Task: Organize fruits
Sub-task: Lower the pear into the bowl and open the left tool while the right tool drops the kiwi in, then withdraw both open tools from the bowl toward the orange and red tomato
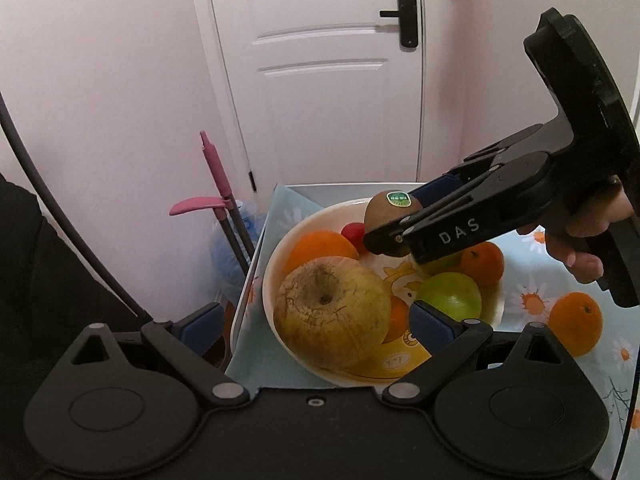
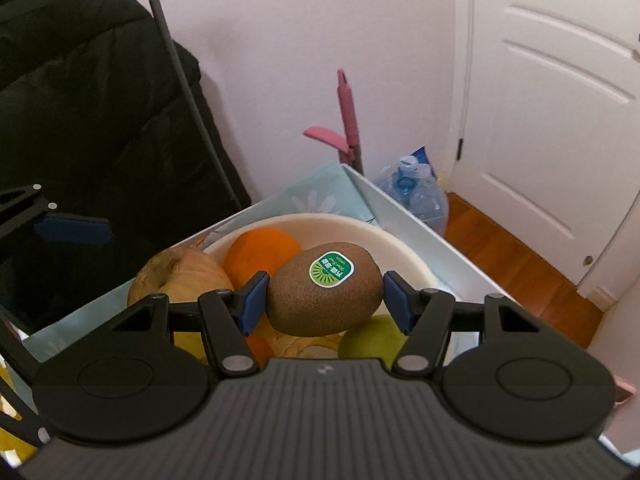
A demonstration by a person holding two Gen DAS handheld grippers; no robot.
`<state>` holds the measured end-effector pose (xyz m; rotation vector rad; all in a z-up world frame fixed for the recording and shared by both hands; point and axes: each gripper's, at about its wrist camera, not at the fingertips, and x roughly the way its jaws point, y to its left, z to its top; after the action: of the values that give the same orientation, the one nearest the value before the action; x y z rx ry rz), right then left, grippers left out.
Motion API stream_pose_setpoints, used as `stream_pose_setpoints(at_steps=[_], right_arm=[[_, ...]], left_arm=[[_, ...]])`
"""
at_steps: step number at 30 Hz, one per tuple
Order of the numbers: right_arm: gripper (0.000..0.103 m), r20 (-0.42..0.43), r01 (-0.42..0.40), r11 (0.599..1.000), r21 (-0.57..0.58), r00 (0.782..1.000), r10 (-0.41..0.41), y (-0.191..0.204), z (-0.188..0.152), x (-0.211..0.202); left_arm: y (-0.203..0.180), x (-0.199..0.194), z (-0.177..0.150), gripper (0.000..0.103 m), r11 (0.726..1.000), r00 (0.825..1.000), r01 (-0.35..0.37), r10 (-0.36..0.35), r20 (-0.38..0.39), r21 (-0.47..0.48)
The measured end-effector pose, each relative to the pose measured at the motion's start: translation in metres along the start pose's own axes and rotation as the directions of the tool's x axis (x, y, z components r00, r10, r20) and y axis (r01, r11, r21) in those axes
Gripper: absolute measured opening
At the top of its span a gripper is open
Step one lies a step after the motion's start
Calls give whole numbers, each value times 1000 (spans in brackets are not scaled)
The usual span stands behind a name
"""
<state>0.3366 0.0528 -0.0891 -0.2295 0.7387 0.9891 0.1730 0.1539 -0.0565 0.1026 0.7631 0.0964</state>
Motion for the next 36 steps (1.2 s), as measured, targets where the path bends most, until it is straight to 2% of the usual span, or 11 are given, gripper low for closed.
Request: stream_pose_setpoints(at_steps=[1,3,5,11,21,29,36], right_arm=[[79,7,-10,1000,1,1000,10,0,-1,0],[96,26,-21,1000,-1,999,21,0,0,-2],[103,40,-7,1000,1,999,7,1,1,-5],[103,42,14,999,51,999,-16,-3,1,-17],[103,69,106,985,137,991,-116,7,-5,-60],[103,92,194,952,237,971,-221,19,-15,-103],[103,100,280,901,332,939,-329,34,-35,-147]], left_arm=[[-1,1,0,101,1000,1000,-7,7,-5,0],[-1,2,1,101,1000,1000,-12,11,-9,0],[-2,2,1,101,1000,1000,-14,14,-12,-1],[-2,-2,2,101,1000,1000,-15,15,-7,-1],[-1,-20,6,101,1000,999,9,-10,31,19],[-2,-39,16,101,997,996,43,-47,75,64],[-14,-56,24,101,988,988,93,-107,113,122]])
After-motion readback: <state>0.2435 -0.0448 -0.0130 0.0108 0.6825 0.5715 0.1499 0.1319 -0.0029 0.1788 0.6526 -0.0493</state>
